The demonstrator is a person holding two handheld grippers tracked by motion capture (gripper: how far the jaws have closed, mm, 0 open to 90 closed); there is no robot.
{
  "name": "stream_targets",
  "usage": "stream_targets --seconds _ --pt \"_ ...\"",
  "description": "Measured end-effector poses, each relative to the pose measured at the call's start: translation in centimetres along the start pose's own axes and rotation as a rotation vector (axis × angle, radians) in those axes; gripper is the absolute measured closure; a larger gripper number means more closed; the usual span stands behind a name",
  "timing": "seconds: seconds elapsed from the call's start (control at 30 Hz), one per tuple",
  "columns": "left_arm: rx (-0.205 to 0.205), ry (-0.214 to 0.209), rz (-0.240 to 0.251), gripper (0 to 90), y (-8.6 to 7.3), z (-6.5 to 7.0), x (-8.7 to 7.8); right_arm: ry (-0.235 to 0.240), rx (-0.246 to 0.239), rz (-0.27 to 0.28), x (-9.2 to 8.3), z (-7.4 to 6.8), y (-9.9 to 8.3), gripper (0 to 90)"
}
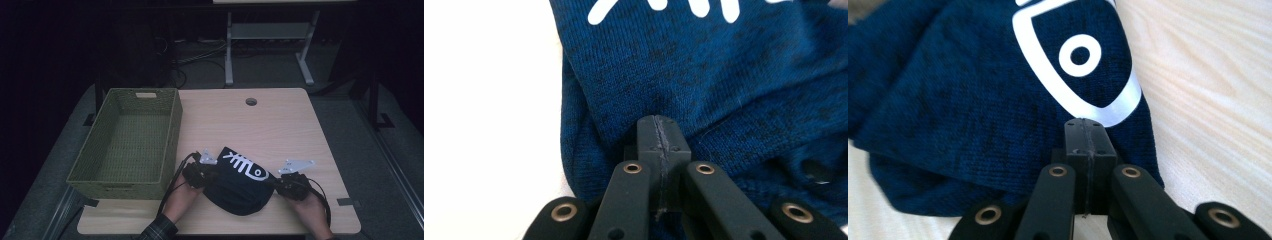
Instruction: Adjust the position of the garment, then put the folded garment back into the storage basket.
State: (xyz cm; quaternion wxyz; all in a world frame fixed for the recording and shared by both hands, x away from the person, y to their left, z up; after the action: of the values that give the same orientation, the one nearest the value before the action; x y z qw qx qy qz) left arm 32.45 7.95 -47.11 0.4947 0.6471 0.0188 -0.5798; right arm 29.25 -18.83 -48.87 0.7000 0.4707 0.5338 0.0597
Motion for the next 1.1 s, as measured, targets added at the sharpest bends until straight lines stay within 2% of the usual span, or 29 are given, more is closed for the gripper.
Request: stream_targets --seconds 0.07,0.2,0.37,0.43,0.5,0.67,0.8,0.9,1.1 --pt "-0.018 -0.004 0.024 84.3 0.3 -0.2 -0.6 -0.012 -0.01 0.026 -0.6 -0.1 0.1 87.5" --pt "-0.03 -0.003 0.049 75.2 1.0 -0.1 -1.2 -0.036 0.011 0.065 -1.8 -0.1 -0.1 72.8" --pt "-0.059 -0.005 0.071 54.5 2.1 -0.3 -1.1 -0.12 0.039 0.077 -3.1 0.7 -1.3 52.1" --pt "-0.053 -0.002 0.075 46.5 2.6 -0.5 -1.0 -0.154 0.053 0.08 -3.7 1.1 -2.1 43.4" --pt "-0.045 -0.006 0.06 39.8 2.9 -0.7 -0.7 -0.179 0.068 0.069 -4.0 1.5 -3.0 34.4" --pt "-0.057 -0.023 0.047 26.8 3.3 -1.3 0.4 -0.229 0.115 -0.007 -3.9 2.6 -5.3 16.7" --pt "-0.073 -0.028 0.039 17.7 3.0 -1.6 1.1 -0.276 0.131 -0.031 -3.8 3.4 -5.8 13.5" --pt "-0.08 -0.03 0.033 15.4 2.8 -1.8 1.6 -0.288 0.129 -0.035 -3.6 3.7 -6.0 11.8" --pt "-0.083 -0.029 -0.001 14.4 2.2 -2.1 2.5 -0.274 0.145 -0.02 -3.4 4.0 -6.2 9.3"
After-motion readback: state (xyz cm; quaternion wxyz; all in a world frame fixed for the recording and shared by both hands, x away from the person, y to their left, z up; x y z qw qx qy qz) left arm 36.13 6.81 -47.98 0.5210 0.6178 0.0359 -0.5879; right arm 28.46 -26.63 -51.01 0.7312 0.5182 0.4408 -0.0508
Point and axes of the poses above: each handheld gripper's, and its own axes: x roughly forward along the jaws, y roughly out of its top, z roughly to its right, the point moved 4 cm from there along x, roughly forward along the jaws, and after that the axes turned 8 degrees about -x, right-handed, at the moved point
